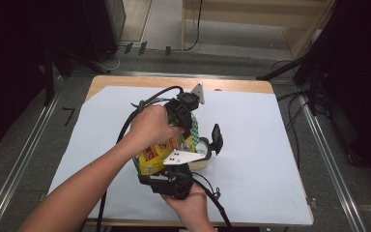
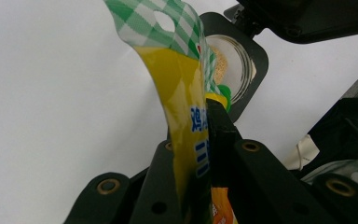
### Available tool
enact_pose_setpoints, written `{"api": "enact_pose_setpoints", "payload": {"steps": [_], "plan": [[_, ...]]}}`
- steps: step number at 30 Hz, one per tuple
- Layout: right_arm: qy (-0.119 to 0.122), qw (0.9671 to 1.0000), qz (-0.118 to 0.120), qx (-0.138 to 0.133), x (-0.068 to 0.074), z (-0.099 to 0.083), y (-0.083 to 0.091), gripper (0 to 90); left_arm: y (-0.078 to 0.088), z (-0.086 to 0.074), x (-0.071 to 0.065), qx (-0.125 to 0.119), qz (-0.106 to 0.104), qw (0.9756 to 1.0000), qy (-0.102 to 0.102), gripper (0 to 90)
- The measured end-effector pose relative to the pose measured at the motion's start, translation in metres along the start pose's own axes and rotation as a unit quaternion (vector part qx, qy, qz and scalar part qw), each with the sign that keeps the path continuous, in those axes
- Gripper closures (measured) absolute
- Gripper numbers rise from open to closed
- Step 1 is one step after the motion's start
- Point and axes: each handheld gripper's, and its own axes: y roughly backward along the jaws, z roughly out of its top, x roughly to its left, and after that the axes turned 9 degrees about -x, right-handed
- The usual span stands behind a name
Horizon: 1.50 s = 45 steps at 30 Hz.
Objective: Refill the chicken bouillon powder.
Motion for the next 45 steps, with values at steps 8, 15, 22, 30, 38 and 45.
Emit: {"api": "enact_pose_setpoints", "payload": {"steps": [8, 15, 22, 30, 38, 45], "plan": [[-0.005, 1.0000, 0.003, -0.001, -0.005, 0.004, 0.002, 63.4, -0.006, 0.009, 0.004, 0.008, -0.009, 0.9998, 0.015, 88.6], [-0.001, 1.0000, 0.000, -0.003, -0.004, 0.005, 0.001, 62.9, -0.006, 0.012, -0.001, 0.012, 0.004, 0.9999, 0.007, 88.5], [0.000, 1.0000, 0.001, -0.001, -0.005, 0.007, 0.001, 63.5, -0.006, 0.013, 0.002, 0.011, 0.008, 0.9998, 0.011, 87.3], [-0.003, 1.0000, 0.001, 0.000, -0.005, 0.012, 0.000, 63.6, -0.005, 0.015, 0.008, 0.004, -0.002, 0.9998, 0.022, 87.0], [0.004, 1.0000, 0.002, -0.004, -0.003, 0.015, 0.001, 64.1, -0.004, 0.015, 0.007, 0.001, -0.004, 1.0000, -0.001, 85.3], [0.005, 1.0000, 0.001, -0.007, -0.003, 0.018, 0.003, 64.2, -0.005, 0.017, 0.008, -0.003, -0.003, 1.0000, -0.003, 82.9]]}}
